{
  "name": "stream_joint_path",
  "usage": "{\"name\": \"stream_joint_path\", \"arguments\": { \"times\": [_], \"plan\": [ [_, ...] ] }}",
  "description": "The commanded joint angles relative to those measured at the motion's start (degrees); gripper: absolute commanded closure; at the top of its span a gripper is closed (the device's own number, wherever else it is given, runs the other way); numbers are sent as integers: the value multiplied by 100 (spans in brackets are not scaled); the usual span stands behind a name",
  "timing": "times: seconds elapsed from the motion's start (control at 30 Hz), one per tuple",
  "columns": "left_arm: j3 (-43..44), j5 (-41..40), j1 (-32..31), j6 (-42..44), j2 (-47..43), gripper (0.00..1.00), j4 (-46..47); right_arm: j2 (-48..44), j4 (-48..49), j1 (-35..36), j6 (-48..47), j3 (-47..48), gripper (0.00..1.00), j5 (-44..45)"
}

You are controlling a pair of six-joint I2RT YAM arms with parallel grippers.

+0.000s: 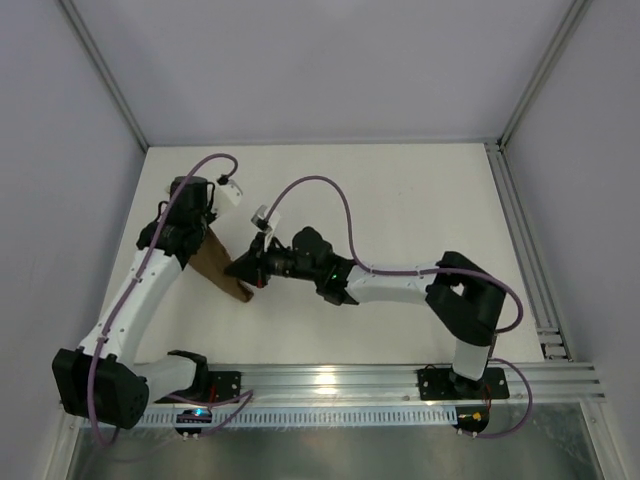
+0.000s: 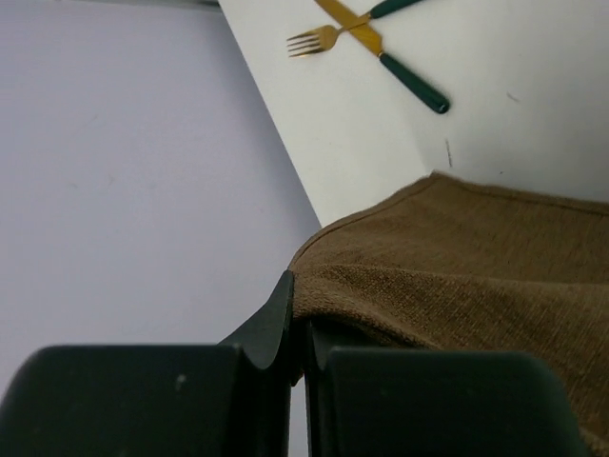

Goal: Fold the napkin into a case and place the utensils inside
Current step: Turn over the upper triangle folded napkin at the center of the board.

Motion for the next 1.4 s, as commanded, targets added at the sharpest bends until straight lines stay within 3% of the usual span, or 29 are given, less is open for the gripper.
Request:
{"name": "stream_joint_path", "arguments": {
  "times": [0.0, 0.13, 0.33, 0.6, 0.77, 1.0, 1.03, 1.13, 1.17, 1.2, 1.27, 1.37],
  "plan": [
    [-16, -311, 143, 860, 132, 100, 579, 695, 1467, 365, 1758, 294, 97, 298],
    [106, -197, 135, 948, 686, 100, 931, 1094, 1917, 453, 2770, 198, 97, 746],
    [449, 198, -128, 536, 1520, 100, 1335, 464, 1355, 427, 2236, -408, 97, 1650],
    [633, -144, -1832, 220, 2794, 100, 1671, -513, 1284, -21, 2788, -2358, 97, 2513],
    [1238, -416, -2387, -1, 3998, 100, 1601, -1154, 1249, -215, 2991, -3509, 97, 2952],
    [1784, -373, -3178, -413, 4650, 99, 1443, -2094, 810, -241, 3483, -4610, 96, 3796],
    [1855, -381, -3283, -457, 4720, 96, 1416, -2157, 688, -233, 3492, -4663, 96, 3823],
    [2135, -382, -3398, -651, 4923, 60, 1329, -2228, 555, -241, 3510, -4777, 96, 3815],
    [2232, -329, -3425, -738, 4932, 39, 1232, -2228, 555, -233, 3571, -4838, 96, 3815],
    [2329, -224, -3434, -1017, 4836, 30, 1092, -2237, 555, -233, 3615, -4874, 96, 3850],
    [2645, 74, -3434, -1388, 4582, 17, 558, -2263, 616, -241, 3755, -4996, 96, 4025],
    [2691, 391, -3434, -2082, 3651, 12, -14, -2333, 686, -277, 3870, -5111, 96, 4166]
  ]
}}
